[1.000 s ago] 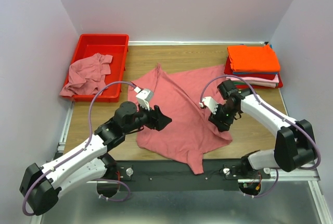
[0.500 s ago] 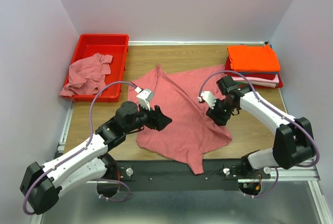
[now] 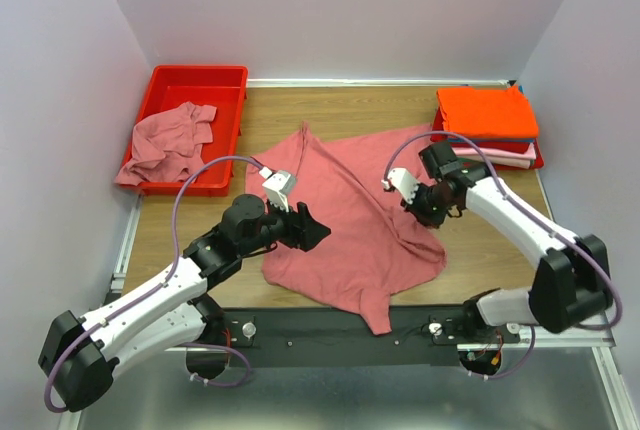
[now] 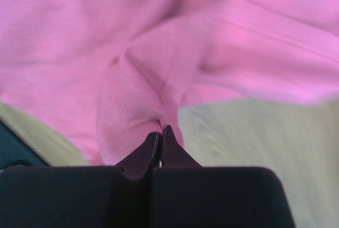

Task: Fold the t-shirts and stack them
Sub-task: Flatten the tshirt out

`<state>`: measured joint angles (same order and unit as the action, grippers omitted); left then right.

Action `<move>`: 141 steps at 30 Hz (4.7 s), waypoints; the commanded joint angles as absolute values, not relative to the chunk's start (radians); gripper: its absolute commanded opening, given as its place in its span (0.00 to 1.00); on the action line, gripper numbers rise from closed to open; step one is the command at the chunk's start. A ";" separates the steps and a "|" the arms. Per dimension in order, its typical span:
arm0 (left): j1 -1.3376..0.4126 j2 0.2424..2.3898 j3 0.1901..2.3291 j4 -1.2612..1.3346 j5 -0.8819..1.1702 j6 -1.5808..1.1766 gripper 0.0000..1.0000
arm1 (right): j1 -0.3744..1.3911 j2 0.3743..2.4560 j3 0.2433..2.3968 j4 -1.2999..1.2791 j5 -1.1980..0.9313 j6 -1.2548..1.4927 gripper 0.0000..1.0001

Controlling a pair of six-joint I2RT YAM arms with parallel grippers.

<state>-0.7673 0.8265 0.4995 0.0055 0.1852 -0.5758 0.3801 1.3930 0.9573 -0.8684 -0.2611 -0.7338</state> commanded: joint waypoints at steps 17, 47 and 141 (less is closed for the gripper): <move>-0.765 0.861 0.552 0.002 0.170 -0.551 0.77 | 0.207 0.934 0.643 -0.939 0.329 -0.810 0.00; -0.476 1.343 0.966 -0.161 -0.067 -0.321 0.77 | -0.017 1.222 1.063 -0.884 -0.707 -0.669 0.75; -0.506 2.043 1.520 -0.529 -0.213 0.021 0.44 | -0.034 1.582 1.097 -0.821 -0.960 -0.630 0.70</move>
<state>-0.5060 2.0342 1.4879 -0.5171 -0.2153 0.0116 -0.0280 1.5688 1.0855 -0.8314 -0.9646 -0.6361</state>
